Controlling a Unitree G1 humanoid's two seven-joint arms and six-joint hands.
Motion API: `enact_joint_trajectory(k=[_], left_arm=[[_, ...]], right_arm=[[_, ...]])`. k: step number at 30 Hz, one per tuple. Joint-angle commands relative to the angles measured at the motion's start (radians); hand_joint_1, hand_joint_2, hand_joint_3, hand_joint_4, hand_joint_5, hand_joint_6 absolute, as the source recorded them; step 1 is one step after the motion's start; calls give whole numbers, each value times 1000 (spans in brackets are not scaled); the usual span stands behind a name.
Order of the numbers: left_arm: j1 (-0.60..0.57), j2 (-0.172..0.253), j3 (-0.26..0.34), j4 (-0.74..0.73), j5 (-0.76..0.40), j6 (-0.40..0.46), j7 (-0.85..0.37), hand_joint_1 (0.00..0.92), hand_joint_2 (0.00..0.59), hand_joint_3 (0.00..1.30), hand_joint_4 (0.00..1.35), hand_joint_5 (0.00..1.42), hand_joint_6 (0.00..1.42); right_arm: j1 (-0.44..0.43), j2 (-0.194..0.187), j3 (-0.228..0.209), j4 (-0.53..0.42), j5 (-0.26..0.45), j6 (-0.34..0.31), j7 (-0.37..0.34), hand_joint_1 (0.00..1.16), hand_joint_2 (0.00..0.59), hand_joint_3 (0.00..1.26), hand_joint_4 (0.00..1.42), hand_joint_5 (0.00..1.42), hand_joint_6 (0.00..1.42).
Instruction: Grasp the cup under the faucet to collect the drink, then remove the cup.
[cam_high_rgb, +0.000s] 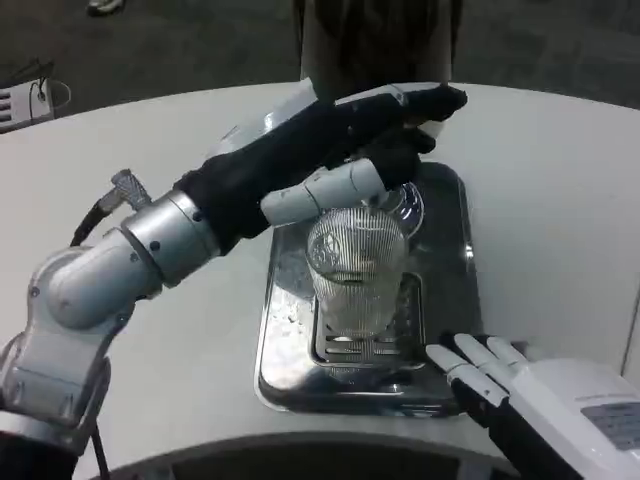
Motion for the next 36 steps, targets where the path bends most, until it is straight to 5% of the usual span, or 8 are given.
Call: enact_joint_trajectory(k=[1, 6, 12, 15, 23, 28, 36], left_arm=[[0, 32, -48, 52, 80, -60, -37, 0, 60, 194, 142, 236, 242], [-17, 44, -71, 92, 121, -121, -41, 0, 60, 192, 135, 230, 240], [-39, 50, -93, 149, 139, -175, -43, 0, 21, 191, 130, 212, 227], [-46, 50, -99, 167, 150, -199, -35, 0, 2, 191, 121, 205, 224], [-68, 50, -120, 191, 219, -256, 0, 0, 0, 191, 118, 199, 223], [-78, 51, -131, 208, 247, -279, 13, 0, 0, 191, 117, 198, 223], [-70, 58, -130, 212, 250, -296, 15, 0, 0, 191, 117, 197, 226]], right_arm=[[42, 137, -10, -14, 79, 107, 5, 501, 457, 74, 0, 20, 0], [31, 115, -31, -14, 181, 278, -4, 497, 436, 77, 0, 54, 0], [26, 76, -46, -14, 374, 589, -32, 501, 425, 64, 0, 61, 25], [26, 34, -50, -14, 440, 643, -82, 503, 424, 59, 0, 61, 27], [34, -65, -45, -14, 517, 686, -181, 506, 423, 55, 0, 63, 30], [62, -103, -33, -14, 533, 655, -287, 598, 336, 1, 0, 61, 33], [85, -160, 25, 90, 520, 458, -503, 777, 217, 0, 0, 39, 33]])
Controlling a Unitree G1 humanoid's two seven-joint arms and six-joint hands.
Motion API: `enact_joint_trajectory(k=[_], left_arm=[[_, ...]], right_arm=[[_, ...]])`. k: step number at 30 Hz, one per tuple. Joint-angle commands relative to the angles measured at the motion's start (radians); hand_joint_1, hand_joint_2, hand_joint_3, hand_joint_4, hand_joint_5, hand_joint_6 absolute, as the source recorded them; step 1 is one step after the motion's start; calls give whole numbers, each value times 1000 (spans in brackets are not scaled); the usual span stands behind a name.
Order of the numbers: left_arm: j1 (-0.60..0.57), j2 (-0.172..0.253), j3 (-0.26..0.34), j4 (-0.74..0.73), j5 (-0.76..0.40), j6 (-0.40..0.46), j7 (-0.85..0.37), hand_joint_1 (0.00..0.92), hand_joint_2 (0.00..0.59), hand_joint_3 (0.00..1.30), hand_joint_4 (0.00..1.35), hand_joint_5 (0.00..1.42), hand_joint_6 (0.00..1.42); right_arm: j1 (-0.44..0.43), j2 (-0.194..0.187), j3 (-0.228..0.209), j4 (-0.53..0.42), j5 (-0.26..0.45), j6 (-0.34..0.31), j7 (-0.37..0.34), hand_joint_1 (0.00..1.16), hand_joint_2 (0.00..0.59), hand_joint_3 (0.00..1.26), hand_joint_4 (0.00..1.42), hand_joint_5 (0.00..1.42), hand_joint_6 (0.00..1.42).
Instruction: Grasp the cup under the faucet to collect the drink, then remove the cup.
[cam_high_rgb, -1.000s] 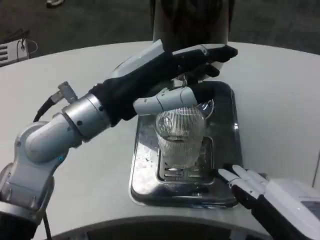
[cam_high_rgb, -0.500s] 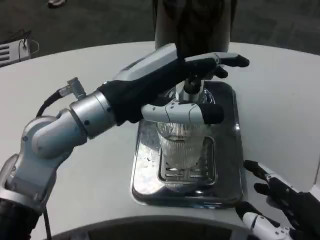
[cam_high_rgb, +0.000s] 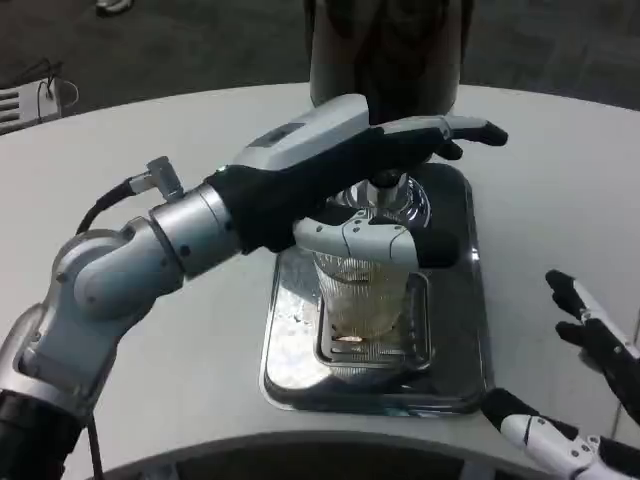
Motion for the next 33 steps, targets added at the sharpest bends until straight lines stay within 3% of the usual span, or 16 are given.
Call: enact_joint_trajectory(k=[1, 11, 18, 33], left_arm=[[33, 20, -34, 23, 50, 14, -32, 0, 0, 191, 117, 197, 226], [57, 36, -23, -13, 34, 23, -35, 0, 0, 191, 124, 197, 227], [68, 41, -19, -36, 31, 33, -32, 0, 0, 189, 126, 197, 227], [90, 59, -2, -84, 20, 61, -32, 0, 0, 188, 127, 197, 227]], right_arm=[[3, -29, 43, 92, 6, -93, -93, 781, 215, 0, 0, 37, 33], [-68, -39, 133, 323, 34, -221, -266, 847, 190, 0, 0, 5, 31], [-139, -23, 171, 405, 45, -210, -348, 859, 187, 0, 0, 25, 44], [-323, -15, 222, 557, 74, -180, -400, 862, 188, 0, 0, 28, 48]])
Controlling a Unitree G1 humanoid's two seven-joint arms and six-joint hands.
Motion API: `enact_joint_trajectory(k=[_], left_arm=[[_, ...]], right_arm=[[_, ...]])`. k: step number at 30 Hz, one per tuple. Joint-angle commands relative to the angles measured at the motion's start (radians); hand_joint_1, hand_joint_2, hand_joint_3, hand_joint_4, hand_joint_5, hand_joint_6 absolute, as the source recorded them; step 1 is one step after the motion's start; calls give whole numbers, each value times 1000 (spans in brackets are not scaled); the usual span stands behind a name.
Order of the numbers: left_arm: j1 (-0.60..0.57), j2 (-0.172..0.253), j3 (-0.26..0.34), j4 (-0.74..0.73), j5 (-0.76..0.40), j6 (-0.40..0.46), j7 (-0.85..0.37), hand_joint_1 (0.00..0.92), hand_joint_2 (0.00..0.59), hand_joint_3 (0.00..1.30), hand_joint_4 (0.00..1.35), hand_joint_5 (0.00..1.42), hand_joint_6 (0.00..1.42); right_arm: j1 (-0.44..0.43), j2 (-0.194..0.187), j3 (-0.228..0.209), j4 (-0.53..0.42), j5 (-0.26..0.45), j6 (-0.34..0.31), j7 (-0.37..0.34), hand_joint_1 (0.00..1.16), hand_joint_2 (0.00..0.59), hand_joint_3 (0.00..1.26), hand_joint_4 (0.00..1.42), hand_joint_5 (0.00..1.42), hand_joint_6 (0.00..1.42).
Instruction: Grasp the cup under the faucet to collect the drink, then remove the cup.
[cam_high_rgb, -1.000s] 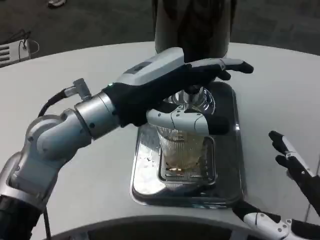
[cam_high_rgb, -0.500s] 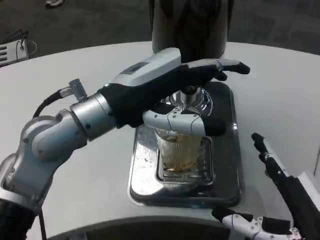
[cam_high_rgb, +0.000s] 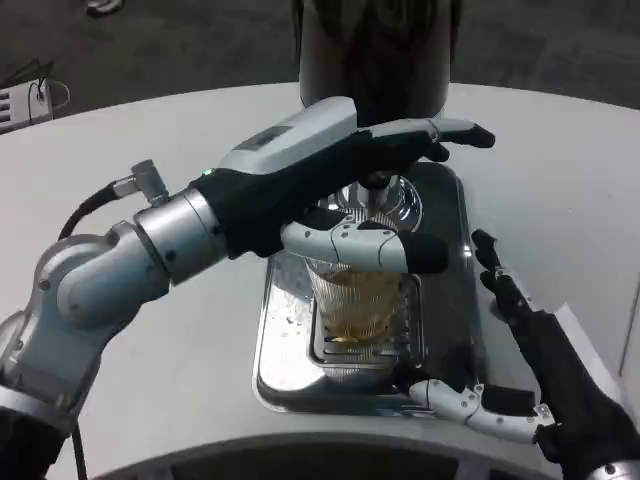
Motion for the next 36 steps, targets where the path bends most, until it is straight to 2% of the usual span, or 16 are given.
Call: enact_joint_trajectory(k=[1, 11, 20, 28, 36], left_arm=[[49, 24, -12, -5, 25, 27, -32, 0, 0, 188, 127, 197, 227], [75, 37, 17, -44, 7, 46, -22, 0, 0, 190, 134, 197, 227], [126, 30, 78, -90, -11, 58, 29, 0, 0, 191, 139, 197, 227], [168, -32, 161, -116, -58, 35, 144, 0, 6, 181, 100, 186, 229], [216, -90, 221, -179, -97, 16, 218, 0, 12, 188, 119, 206, 270]], right_arm=[[-42, 4, 20, 40, 8, 14, -21, 862, 188, 0, 0, 28, 48], [-141, 8, 37, 118, 19, 28, -49, 862, 188, 0, 0, 28, 48], [-208, 1, 37, 170, 33, 37, -56, 862, 188, 0, 0, 28, 48], [-227, -9, 41, 190, 49, 35, -54, 862, 188, 0, 0, 28, 48], [-232, -20, 32, 192, 60, 34, -50, 862, 189, 0, 0, 28, 48]])
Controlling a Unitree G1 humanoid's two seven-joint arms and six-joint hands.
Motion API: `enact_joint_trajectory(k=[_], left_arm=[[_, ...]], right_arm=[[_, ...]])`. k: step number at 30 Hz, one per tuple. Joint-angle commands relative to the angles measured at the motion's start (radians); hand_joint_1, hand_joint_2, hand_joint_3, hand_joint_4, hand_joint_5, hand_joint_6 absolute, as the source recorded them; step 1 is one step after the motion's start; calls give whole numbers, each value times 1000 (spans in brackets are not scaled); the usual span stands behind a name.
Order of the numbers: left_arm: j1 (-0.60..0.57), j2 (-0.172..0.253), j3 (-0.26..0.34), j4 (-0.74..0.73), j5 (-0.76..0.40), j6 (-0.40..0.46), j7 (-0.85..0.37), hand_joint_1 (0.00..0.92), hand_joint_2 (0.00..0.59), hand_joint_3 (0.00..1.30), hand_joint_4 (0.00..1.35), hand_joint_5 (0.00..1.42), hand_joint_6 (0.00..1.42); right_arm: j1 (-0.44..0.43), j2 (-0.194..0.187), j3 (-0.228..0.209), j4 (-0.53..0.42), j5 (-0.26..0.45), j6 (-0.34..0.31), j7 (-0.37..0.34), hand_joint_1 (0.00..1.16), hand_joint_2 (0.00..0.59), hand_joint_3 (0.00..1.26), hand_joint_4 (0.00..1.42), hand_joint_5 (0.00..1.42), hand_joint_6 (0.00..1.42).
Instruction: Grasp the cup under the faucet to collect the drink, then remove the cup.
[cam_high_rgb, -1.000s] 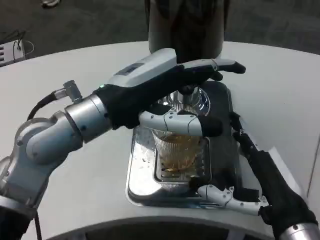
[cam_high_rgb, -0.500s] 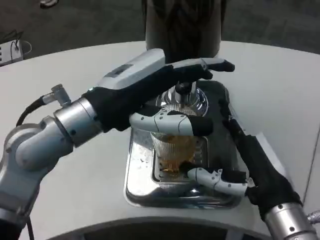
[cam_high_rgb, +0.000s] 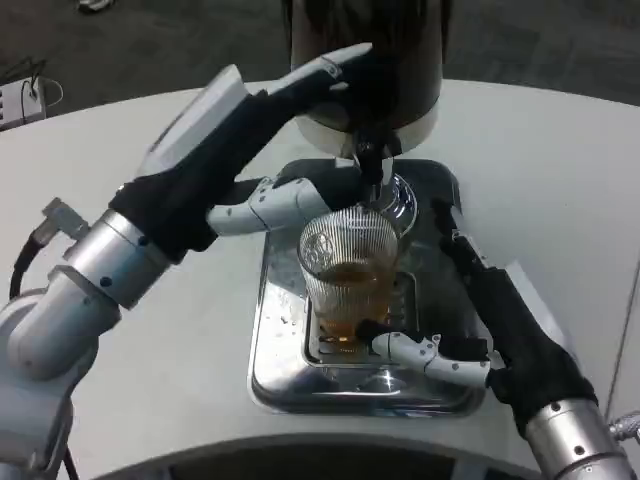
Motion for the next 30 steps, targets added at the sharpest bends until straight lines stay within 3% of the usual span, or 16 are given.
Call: enact_joint_trajectory(k=[1, 8, 14, 17, 22, 30], left_arm=[[45, -20, 38, -66, -23, -13, 46, 0, 14, 193, 130, 215, 278], [187, 0, 83, -199, -7, 35, 53, 0, 18, 207, 147, 227, 286], [381, 24, 154, -339, 123, 65, 106, 0, 19, 83, 2, 59, 183], [450, 20, 183, -380, 190, 81, 152, 0, 27, 6, 0, 1, 99], [569, 6, 217, -477, 308, 139, 210, 0, 35, 0, 0, 0, 20], [736, -27, 204, -618, 401, 233, 211, 0, 39, 0, 0, 0, 0]], right_arm=[[-10, -10, -5, 0, 16, 5, -2, 862, 189, 0, 0, 28, 48], [-15, -14, -4, 8, 28, 3, -8, 862, 189, 0, 0, 28, 48], [-29, -14, -1, 27, 34, 0, -12, 862, 189, 0, 0, 28, 48], [-40, -13, 5, 38, 36, -1, -12, 860, 193, 0, 0, 28, 48], [-52, -10, 18, 55, 37, -4, -19, 855, 196, 0, 0, 28, 48], [-75, -2, 25, 110, 43, -30, -46, 854, 204, 0, 0, 28, 48]])
